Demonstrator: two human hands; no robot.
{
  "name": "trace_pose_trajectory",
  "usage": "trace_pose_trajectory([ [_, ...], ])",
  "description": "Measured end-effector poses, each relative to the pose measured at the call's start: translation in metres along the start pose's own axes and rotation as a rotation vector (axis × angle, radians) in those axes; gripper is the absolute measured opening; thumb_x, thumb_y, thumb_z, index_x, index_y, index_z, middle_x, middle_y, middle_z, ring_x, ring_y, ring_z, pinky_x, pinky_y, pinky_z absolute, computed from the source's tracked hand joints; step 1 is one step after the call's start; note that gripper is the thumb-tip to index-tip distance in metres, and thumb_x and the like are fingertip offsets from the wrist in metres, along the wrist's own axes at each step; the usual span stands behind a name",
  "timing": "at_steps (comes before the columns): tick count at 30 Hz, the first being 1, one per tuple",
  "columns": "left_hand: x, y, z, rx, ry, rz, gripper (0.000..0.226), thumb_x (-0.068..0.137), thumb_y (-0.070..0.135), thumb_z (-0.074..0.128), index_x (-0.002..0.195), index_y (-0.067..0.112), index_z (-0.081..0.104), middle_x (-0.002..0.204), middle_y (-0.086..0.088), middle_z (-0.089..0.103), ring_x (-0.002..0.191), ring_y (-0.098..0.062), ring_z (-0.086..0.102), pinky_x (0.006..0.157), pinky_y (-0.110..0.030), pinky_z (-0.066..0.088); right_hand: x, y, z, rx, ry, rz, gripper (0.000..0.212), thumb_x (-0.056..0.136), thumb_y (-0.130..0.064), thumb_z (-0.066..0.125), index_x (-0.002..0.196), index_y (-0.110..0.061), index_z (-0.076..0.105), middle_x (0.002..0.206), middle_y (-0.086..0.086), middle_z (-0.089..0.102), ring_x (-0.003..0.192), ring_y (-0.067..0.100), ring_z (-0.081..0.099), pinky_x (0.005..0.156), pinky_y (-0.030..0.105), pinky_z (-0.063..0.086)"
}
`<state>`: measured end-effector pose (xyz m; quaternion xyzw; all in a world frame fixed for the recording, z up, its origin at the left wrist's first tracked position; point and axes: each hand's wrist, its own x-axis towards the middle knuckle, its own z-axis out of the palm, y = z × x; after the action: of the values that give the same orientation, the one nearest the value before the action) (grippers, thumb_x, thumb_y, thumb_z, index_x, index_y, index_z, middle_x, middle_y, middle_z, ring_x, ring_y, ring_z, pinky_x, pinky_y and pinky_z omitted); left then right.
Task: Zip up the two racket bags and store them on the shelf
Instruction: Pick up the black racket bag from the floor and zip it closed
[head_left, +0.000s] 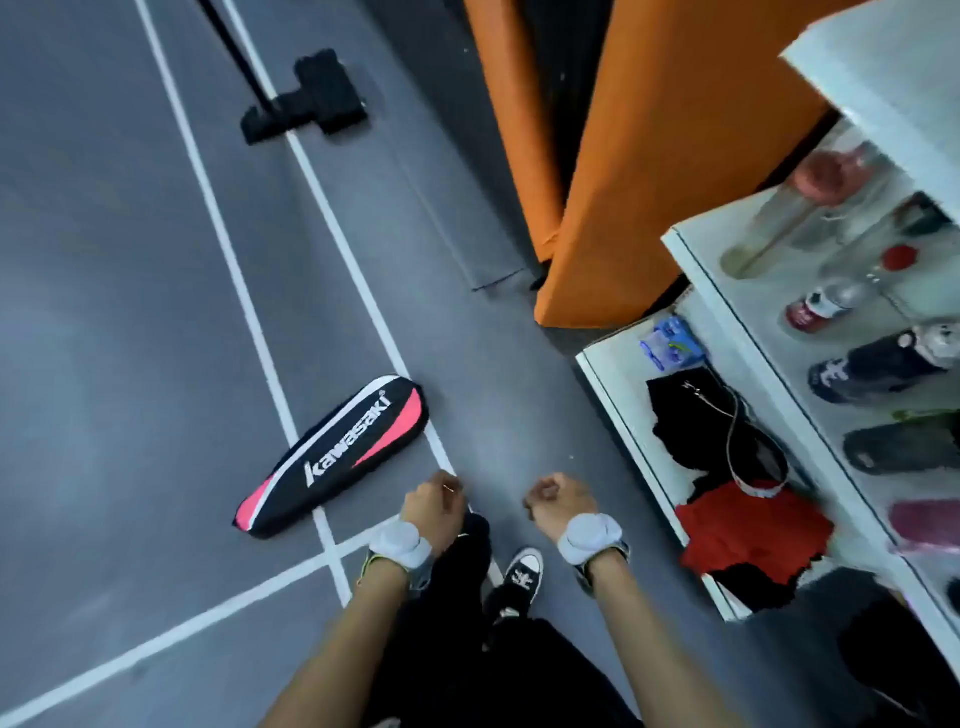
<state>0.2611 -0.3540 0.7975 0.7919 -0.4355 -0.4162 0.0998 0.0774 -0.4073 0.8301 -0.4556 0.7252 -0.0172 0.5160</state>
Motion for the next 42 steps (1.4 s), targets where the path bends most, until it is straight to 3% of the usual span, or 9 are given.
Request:
trace_pose_trajectory([
  [2, -0.005, -0.055, -0.031, -0.09, 0.089, -0.127, 0.015, 0.091, 0.033, 0.062, 0.103, 0.025, 0.066, 0.084, 0.005, 0.071, 0.092, -0.024, 0.069, 0.074, -0.023, 0.045, -0.003, -0.031, 0.049, -0.112, -0.079, -0.079, 0.018, 0.09, -0.02, 0.06, 0.1, -0.008, 0.068, 0.097, 0.009, 0.076, 0.098, 0.028, 0.07, 0.088, 0.037, 0.055],
  [8, -0.006, -0.119, -0.077, -0.215, 0.174, -0.229, 0.015, 0.092, 0.027, 0.062, 0.101, 0.018, 0.07, 0.091, -0.003, 0.076, 0.092, -0.024, 0.07, 0.077, -0.021, 0.044, 0.003, -0.075, 0.119, -0.264, -0.133, -0.187, 0.005, 0.084, -0.017, 0.063, 0.085, -0.016, 0.068, 0.087, 0.007, 0.076, 0.088, 0.028, 0.071, 0.081, 0.034, 0.057],
  [10, -0.003, -0.161, -0.101, -0.274, 0.187, -0.285, 0.016, 0.092, 0.026, 0.062, 0.102, 0.016, 0.069, 0.087, -0.002, 0.075, 0.092, -0.025, 0.07, 0.08, -0.024, 0.048, 0.004, -0.104, 0.165, -0.354, -0.179, -0.252, 0.003, 0.084, -0.02, 0.064, 0.081, -0.021, 0.065, 0.084, 0.003, 0.076, 0.086, 0.025, 0.071, 0.077, 0.027, 0.054],
  [13, 0.0, -0.213, -0.132, -0.367, 0.21, -0.339, 0.014, 0.093, 0.023, 0.061, 0.101, 0.014, 0.067, 0.073, 0.006, 0.063, 0.092, -0.028, 0.067, 0.082, -0.03, 0.051, 0.003, -0.146, 0.225, -0.372, -0.243, -0.299, 0.006, 0.085, -0.018, 0.061, 0.082, -0.021, 0.065, 0.081, 0.002, 0.076, 0.081, 0.025, 0.072, 0.076, 0.029, 0.056],
  [15, 0.007, -0.263, -0.161, -0.454, 0.216, -0.406, 0.012, 0.094, 0.024, 0.06, 0.101, 0.015, 0.065, 0.078, 0.0, 0.066, 0.093, -0.026, 0.065, 0.081, -0.031, 0.054, 0.002, -0.176, 0.283, -0.394, -0.251, -0.356, 0.013, 0.087, -0.017, 0.06, 0.078, -0.026, 0.061, 0.076, -0.003, 0.075, 0.077, 0.022, 0.072, 0.072, 0.028, 0.055],
  [19, 0.034, -0.341, -0.199, -0.436, 0.195, -0.451, 0.014, 0.094, 0.026, 0.059, 0.1, 0.016, 0.065, 0.093, -0.006, 0.071, 0.089, -0.025, 0.067, 0.082, -0.031, 0.053, 0.012, -0.217, 0.368, -0.441, -0.316, -0.367, 0.016, 0.087, -0.02, 0.059, 0.075, -0.03, 0.059, 0.076, -0.005, 0.075, 0.075, 0.019, 0.072, 0.074, 0.032, 0.057],
  [25, 0.1, -0.445, -0.226, -0.392, 0.203, -0.467, 0.014, 0.094, 0.026, 0.06, 0.101, 0.015, 0.064, 0.079, 0.001, 0.071, 0.083, -0.028, 0.068, 0.072, -0.03, 0.05, 0.074, -0.247, 0.48, -0.542, -0.389, -0.434, 0.008, 0.087, -0.02, 0.057, 0.083, -0.025, 0.062, 0.078, -0.004, 0.073, 0.076, 0.02, 0.071, 0.074, 0.035, 0.058],
  [34, 0.233, -0.564, -0.17, -0.32, 0.16, -0.474, 0.023, 0.096, 0.026, 0.056, 0.114, 0.013, 0.057, 0.105, -0.008, 0.068, 0.096, -0.033, 0.064, 0.081, -0.041, 0.053, 0.233, -0.231, 0.617, -0.781, -0.419, -0.526, 0.004, 0.088, -0.019, 0.063, 0.09, -0.02, 0.066, 0.079, -0.003, 0.075, 0.078, 0.018, 0.071, 0.068, 0.021, 0.049],
  [42, 0.358, -0.665, -0.079, -0.284, 0.153, -0.536, 0.039, 0.098, 0.024, 0.055, 0.135, 0.014, 0.051, 0.128, -0.011, 0.058, 0.111, -0.033, 0.061, 0.092, -0.043, 0.051, 0.373, -0.179, 0.73, -0.929, -0.51, -0.557, 0.012, 0.089, -0.027, 0.062, 0.099, -0.022, 0.06, 0.089, -0.002, 0.075, 0.088, 0.027, 0.069, 0.08, 0.034, 0.055],
])
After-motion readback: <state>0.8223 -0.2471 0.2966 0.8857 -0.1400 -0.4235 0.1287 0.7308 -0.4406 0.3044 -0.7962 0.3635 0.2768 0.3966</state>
